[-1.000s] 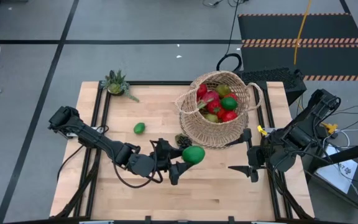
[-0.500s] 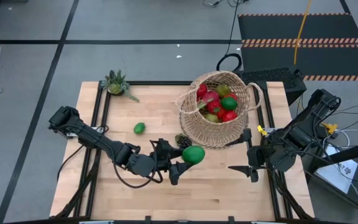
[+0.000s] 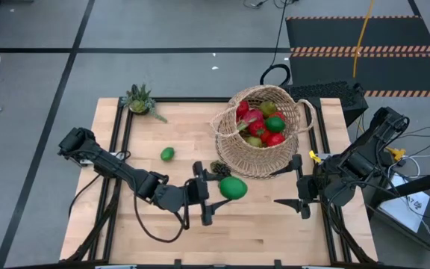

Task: Build produce basket
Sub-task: Put the green lime into the brown basket

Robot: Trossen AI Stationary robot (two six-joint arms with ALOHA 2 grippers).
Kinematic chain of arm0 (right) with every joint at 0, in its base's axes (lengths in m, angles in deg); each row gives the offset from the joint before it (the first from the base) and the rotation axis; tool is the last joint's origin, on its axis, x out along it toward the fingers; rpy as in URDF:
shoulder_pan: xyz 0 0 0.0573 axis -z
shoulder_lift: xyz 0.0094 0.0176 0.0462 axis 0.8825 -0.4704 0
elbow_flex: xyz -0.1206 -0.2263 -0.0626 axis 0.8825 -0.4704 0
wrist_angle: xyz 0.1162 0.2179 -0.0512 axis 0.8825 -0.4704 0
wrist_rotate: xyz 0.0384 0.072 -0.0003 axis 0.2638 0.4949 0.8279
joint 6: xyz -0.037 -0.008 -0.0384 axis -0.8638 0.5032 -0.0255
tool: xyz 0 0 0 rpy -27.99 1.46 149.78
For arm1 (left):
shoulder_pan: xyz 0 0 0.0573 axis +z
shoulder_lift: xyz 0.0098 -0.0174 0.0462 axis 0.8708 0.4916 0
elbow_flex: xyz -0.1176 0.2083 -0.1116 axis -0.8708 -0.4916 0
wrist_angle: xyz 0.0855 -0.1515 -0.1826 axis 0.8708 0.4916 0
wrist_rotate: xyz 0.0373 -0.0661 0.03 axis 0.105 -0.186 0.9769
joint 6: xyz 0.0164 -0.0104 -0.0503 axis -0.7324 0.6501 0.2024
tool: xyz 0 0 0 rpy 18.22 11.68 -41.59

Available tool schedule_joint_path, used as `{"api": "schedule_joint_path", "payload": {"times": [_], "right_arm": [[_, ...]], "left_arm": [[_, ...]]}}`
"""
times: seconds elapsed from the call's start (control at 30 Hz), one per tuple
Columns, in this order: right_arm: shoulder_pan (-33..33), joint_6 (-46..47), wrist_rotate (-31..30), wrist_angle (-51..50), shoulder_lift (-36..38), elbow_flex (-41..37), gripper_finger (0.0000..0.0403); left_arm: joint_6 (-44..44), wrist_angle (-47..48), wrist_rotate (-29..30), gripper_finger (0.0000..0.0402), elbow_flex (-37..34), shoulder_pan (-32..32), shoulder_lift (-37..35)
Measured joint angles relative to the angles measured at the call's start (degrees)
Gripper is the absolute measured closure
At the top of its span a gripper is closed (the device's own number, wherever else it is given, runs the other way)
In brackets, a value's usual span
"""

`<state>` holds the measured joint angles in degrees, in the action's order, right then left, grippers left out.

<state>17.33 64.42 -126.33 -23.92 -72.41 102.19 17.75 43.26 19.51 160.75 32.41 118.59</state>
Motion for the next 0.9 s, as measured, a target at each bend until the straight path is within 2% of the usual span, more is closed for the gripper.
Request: {"api": "schedule_joint_path", "payload": {"times": [0.3,0.7,0.9], "right_arm": [[0.0,0.0,0.0,0.0,0.0,0.0,0.0023],[0.0,0.0,0.0,0.0,0.0,0.0,0.0023],[-0.2,0.6,0.0,2.2,0.0,0.0,0.0023]], "left_arm": [[-9.2,-0.3,0.0,0.0091,0.0,0.0,0.0],[-8.2,-0.1,0.0,0.0091,0.0,-0.3,0.0],[-14.7,-1.6,0.7,0.0091,0.0,0.0,0.1]]}}
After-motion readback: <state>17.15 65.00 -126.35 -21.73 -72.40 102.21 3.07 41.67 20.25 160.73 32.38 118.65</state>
